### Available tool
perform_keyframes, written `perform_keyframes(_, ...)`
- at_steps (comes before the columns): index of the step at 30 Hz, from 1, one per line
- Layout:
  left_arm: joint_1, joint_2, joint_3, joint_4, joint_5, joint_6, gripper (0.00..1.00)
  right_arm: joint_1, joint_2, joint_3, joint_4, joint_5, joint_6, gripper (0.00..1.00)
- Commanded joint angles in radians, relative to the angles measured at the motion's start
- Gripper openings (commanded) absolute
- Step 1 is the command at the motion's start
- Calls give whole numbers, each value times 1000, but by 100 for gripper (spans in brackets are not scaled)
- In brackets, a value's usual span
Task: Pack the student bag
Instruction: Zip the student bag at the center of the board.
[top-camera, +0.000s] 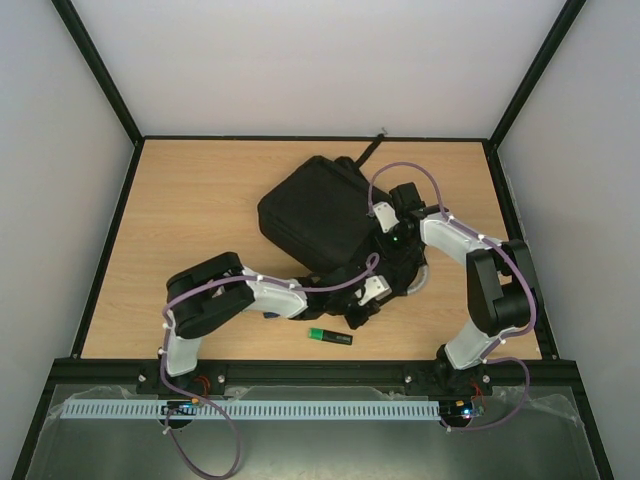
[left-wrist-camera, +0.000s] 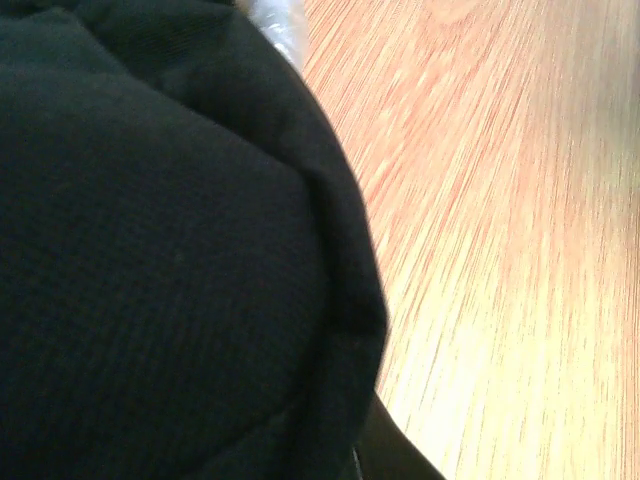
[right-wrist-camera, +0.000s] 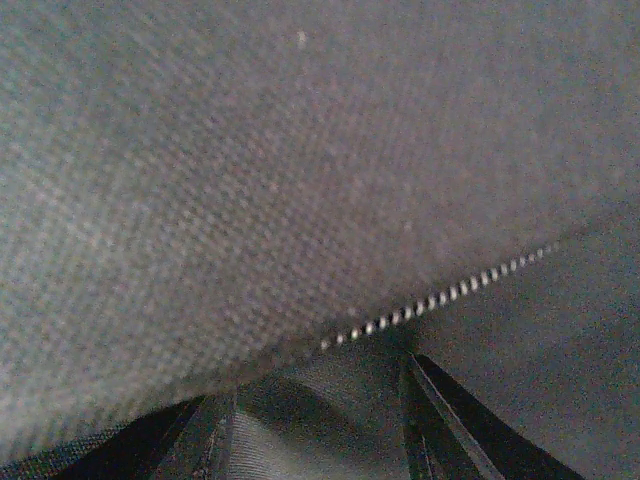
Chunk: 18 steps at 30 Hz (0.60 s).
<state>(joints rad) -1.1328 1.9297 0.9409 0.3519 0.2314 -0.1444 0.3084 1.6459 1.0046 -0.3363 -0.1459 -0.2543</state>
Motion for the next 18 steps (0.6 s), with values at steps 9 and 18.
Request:
perform_keyframes(9,-53,-125,88,-182,-120,18,43,-177,-208,45,-194,-96,-24,53)
perform_keyframes(18,-61,-359,76,-440,-258,147,54,-182,-531,-121,-323,-87,-94,56)
